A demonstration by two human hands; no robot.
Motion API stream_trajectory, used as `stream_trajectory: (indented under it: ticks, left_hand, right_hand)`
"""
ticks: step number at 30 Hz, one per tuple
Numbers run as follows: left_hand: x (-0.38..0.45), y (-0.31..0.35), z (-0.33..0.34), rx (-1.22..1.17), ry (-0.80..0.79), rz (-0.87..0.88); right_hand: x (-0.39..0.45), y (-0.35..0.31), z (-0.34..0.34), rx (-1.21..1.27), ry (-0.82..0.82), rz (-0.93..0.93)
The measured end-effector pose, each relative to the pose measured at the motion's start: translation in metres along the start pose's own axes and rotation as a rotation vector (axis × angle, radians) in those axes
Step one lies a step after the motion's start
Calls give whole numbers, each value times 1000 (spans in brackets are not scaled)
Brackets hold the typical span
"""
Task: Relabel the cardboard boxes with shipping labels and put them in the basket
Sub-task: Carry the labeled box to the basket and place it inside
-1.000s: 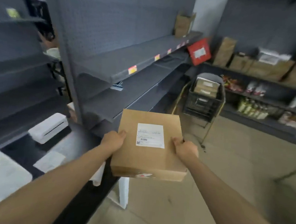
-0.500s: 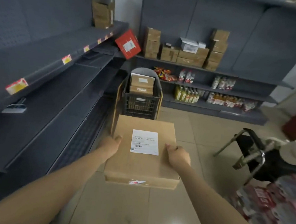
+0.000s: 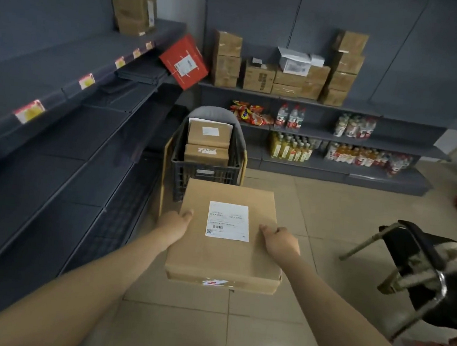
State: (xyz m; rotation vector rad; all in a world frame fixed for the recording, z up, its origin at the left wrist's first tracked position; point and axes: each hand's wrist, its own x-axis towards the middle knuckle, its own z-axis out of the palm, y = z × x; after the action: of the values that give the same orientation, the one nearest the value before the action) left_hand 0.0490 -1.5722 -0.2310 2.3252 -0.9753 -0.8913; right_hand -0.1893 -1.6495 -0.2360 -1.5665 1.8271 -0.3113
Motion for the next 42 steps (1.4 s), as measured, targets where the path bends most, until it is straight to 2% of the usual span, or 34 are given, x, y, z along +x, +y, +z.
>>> stream_trajectory:
  ticks: [7, 13, 24, 31, 37, 42]
  left_hand:
    - [92, 57, -10, -25, 33, -81]
    - [173, 71, -18, -109, -3, -132]
    - [365, 123, -47, -118, -1, -126]
    - [455, 148, -56, -201, -79, -96]
    - [524, 168, -56, -309, -10, -113]
    - [566, 171, -44, -356, -1, -138]
  right_hand:
    - [121, -59, -9, -14, -98, -22]
    - [202, -105, 7, -45, -171, -38]
    - [379, -214, 45, -52, -179, -42]
    - [457, -247, 64, 59, -190, -52]
    - [523, -277, 82, 91, -317, -85]
    - [556, -295, 97, 134, -282, -127]
